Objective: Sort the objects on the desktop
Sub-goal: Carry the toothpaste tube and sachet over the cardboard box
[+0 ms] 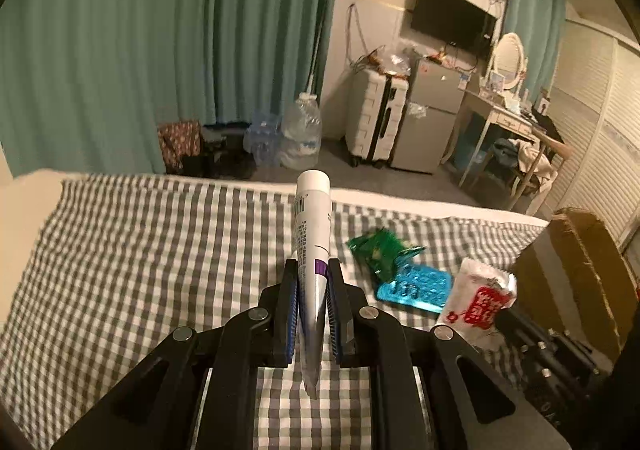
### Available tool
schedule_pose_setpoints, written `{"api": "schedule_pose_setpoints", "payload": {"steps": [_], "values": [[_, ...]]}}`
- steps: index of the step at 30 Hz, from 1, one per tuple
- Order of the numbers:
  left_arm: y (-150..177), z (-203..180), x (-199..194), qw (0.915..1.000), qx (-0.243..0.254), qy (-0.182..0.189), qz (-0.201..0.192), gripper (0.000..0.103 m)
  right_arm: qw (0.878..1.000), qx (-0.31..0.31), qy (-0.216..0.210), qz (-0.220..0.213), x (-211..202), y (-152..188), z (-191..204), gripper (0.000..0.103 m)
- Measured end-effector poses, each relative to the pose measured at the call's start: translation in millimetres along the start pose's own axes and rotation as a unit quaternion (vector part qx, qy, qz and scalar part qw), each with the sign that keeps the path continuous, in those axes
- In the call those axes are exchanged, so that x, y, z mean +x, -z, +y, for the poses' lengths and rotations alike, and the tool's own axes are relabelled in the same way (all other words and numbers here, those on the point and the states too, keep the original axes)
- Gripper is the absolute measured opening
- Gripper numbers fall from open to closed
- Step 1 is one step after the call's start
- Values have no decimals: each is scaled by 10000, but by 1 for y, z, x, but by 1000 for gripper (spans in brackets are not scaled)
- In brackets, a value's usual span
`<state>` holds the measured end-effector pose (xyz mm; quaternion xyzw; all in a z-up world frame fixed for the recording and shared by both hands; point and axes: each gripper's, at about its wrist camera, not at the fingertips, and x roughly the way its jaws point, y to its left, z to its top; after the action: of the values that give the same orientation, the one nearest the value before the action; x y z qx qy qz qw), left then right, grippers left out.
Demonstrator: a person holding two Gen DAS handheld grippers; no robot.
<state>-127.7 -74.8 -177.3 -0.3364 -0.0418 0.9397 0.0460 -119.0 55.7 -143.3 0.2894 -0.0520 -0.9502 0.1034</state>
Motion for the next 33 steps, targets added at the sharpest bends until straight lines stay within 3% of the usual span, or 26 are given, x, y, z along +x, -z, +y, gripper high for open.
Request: {"api": "schedule_pose_setpoints", "payload": {"steps": [12, 16, 23, 33], "values": [[-9, -27, -101, 9946, 664, 336, -730, 12, 9962, -201, 290, -797, -107, -29, 12, 3], [-14, -32, -131, 9928, 667, 416, -905, 13, 9935, -269, 420, -1020, -149, -36, 11, 3], [-24, -44, -172, 9914, 527, 629, -1016, 13, 9889, -229, 689, -1297, -214, -44, -5, 3], [-19, -95, -203, 9882, 688, 963, -976, 13, 9838, -350, 970, -1464, -294, -43, -32, 3]]}}
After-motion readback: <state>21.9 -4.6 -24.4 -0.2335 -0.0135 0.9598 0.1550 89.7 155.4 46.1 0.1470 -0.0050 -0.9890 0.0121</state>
